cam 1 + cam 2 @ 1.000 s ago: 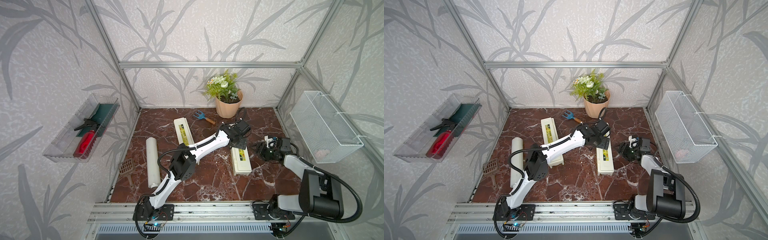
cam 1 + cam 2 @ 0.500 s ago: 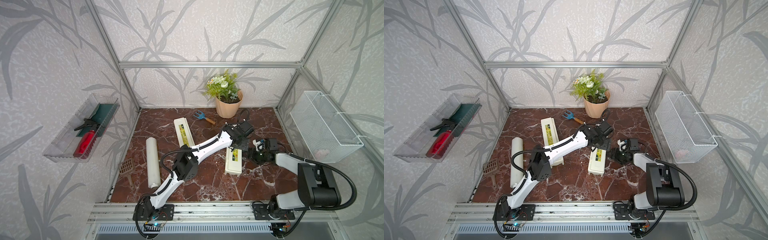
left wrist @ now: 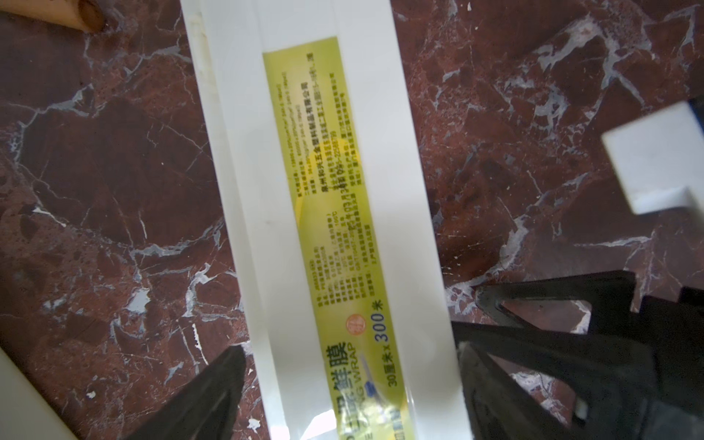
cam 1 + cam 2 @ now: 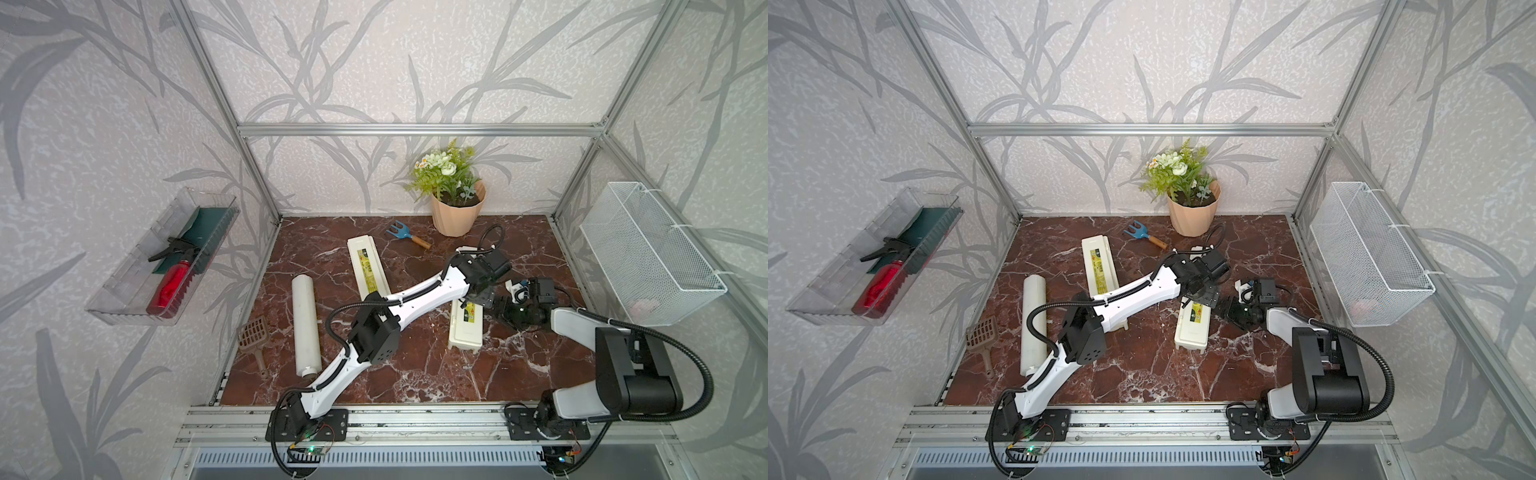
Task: Put plastic wrap rolls into dispensers
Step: Open the lid of the plastic wrap cutting box.
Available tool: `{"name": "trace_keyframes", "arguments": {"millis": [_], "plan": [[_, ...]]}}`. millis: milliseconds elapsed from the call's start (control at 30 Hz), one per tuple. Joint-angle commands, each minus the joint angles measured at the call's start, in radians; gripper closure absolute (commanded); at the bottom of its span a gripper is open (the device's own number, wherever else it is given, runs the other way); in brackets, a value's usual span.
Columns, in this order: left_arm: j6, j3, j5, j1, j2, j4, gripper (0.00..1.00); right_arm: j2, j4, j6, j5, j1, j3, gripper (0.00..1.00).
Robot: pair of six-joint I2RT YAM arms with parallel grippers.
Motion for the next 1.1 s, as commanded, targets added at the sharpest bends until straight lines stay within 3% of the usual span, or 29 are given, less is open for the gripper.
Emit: {"name": "trace_keyframes", "arguments": {"millis": [0,233,400,500,700,1067], "plan": [[0.008,0.025,-0.023,-0.004,0.036,-0.055,0.13,-0.020,0.007,0.003,0.001,0.001,-0.004,0.41],[-0.003,0.025,0.007,-0.001,0.050,-0.045,0.18,-0.036,0.005,0.004,0.014,0.001,-0.005,0.40],[-0.010,0.025,0.010,0.008,0.061,-0.064,0.34,-0.077,-0.005,0.000,0.027,0.000,-0.005,0.40],[-0.013,0.025,0.028,0.016,0.056,-0.072,0.38,-0.118,-0.009,-0.005,0.030,-0.002,-0.004,0.40],[0.020,0.016,0.093,0.035,0.004,-0.038,0.43,-0.179,0.001,-0.015,-0.001,-0.009,0.010,0.40],[0.039,-0.041,0.287,0.095,-0.062,0.041,0.46,-0.161,0.040,-0.013,-0.052,-0.023,0.058,0.54]]}}
